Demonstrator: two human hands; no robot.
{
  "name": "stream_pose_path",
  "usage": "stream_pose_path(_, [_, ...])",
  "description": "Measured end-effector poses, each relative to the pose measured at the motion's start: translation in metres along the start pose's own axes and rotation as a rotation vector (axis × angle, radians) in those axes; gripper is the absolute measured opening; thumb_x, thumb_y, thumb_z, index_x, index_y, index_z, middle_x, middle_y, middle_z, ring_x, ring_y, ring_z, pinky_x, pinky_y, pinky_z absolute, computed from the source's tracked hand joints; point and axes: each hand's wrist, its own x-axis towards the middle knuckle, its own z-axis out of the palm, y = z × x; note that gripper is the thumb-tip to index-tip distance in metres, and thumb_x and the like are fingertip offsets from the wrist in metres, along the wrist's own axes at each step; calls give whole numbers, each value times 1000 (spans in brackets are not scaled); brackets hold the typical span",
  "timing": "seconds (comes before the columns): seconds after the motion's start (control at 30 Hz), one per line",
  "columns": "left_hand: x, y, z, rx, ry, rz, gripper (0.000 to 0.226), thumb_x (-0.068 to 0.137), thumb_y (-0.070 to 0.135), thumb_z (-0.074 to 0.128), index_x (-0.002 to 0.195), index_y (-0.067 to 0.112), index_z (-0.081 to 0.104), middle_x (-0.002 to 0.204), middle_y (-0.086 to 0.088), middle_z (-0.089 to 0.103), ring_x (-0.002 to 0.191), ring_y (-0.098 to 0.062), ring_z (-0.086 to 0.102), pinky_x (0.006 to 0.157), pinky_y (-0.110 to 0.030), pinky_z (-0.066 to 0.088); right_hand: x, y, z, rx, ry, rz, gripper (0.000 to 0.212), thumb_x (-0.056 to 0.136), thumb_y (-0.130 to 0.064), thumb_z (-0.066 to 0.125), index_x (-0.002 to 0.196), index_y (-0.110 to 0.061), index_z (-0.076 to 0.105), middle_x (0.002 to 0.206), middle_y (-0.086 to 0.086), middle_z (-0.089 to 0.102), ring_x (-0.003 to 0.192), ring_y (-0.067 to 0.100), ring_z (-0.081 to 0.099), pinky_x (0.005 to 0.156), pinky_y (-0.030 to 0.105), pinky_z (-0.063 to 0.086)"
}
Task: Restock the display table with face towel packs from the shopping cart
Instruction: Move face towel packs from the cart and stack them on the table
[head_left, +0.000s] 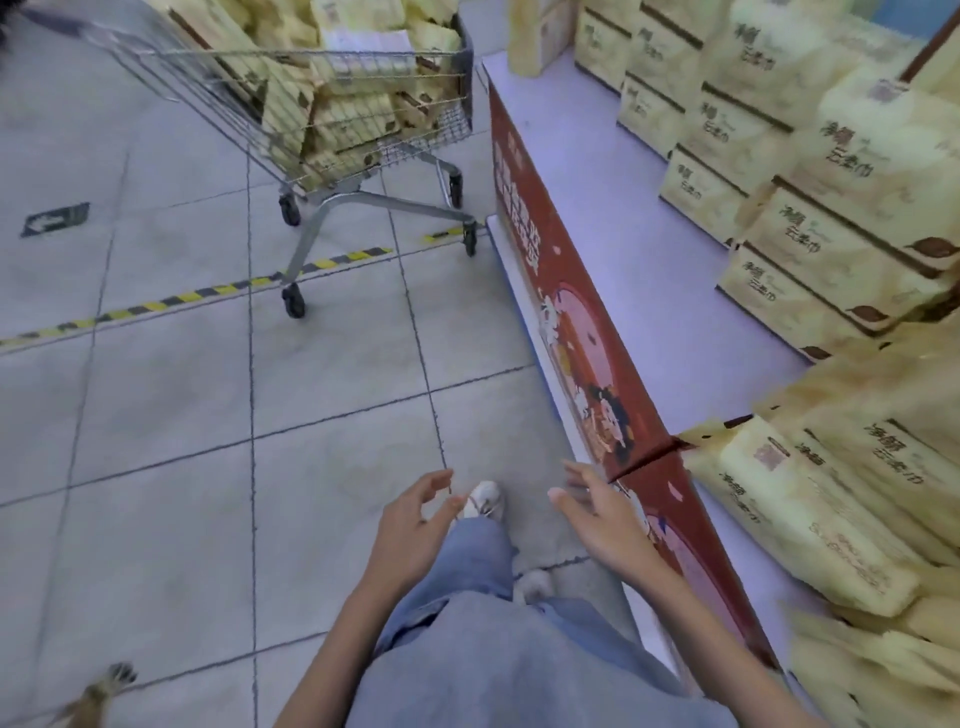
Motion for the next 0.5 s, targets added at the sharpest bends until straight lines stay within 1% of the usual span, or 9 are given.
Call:
stream_pose_path(0.1, [9, -5, -11, -50, 41, -49, 26, 92, 28, 59, 118, 26, 58, 118, 11, 60, 116, -11, 54, 87, -21, 36, 26, -22, 6, -69, -36, -45, 44, 93, -29, 55, 134, -14, 45, 126, 5, 54, 115, 19, 53, 93, 24, 38])
stream_pose_path(0.27, [41, -13, -32, -90, 80, -129, 36, 91, 33, 60, 125, 22, 58, 127, 5, 60, 117, -13, 55, 89, -23, 37, 81, -60, 19, -133, -109, -83, 46, 93, -31, 55, 135, -18, 43, 126, 4, 54, 110, 18, 54, 96, 29, 40])
stream_pose_path(0.4, [86, -8, -53, -116, 83, -166, 36, 91, 32, 59, 125, 21, 57, 128, 4, 60, 117, -13, 55, 87, -21, 37, 130, -94, 26, -148, -134, -88, 45, 94, -29, 54, 136, -16, 43, 126, 4, 53, 109, 16, 53, 91, 23, 37])
stream_pose_path(0.5, [128, 4, -73, -125, 76, -151, 37, 92, 32, 59, 126, 19, 56, 130, 3, 59, 118, -14, 54, 86, -21, 36, 165, -120, 26, -141, -147, -63, 46, 94, -30, 54, 137, -17, 42, 127, 3, 52, 111, 17, 52, 91, 24, 38])
